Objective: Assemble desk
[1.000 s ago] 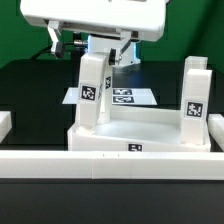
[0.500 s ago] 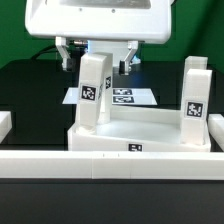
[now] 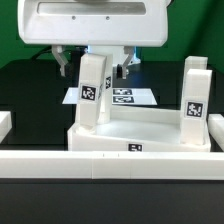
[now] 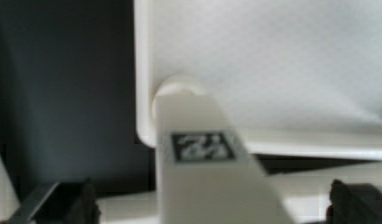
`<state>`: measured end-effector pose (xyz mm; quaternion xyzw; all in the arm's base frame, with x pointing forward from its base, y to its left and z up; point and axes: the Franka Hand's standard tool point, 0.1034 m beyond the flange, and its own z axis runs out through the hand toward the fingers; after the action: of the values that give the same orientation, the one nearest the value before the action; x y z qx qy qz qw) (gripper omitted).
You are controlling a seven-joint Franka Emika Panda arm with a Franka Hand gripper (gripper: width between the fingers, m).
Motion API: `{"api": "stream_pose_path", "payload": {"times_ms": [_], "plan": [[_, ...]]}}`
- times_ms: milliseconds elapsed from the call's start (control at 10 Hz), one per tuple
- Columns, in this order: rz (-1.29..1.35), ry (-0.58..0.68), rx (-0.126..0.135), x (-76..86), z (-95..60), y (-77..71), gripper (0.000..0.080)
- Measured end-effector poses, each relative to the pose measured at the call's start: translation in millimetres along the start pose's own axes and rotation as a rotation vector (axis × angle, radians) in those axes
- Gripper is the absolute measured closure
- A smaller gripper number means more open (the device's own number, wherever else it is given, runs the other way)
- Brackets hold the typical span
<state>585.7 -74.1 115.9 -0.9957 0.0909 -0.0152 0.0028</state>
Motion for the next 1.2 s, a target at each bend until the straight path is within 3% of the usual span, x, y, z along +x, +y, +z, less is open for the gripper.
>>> {"api": "stream_pose_path", "payload": {"times_ms": [400,500,600,800,1200], "plan": [[0.001,0.002,0.002,8.0,-8.8,1.5,0.0150],[0.000,0.003,0.001,7.1,-7.0,1.3,0.0283],[0.000,0.004,0.000,6.4,-5.6,1.2,0.0283],[0.000,0.005,-0.001,6.5,-5.7,1.6,0.0511],[0.021,0.004,-0.001,6.4,-5.5,1.7,0.0511]]}}
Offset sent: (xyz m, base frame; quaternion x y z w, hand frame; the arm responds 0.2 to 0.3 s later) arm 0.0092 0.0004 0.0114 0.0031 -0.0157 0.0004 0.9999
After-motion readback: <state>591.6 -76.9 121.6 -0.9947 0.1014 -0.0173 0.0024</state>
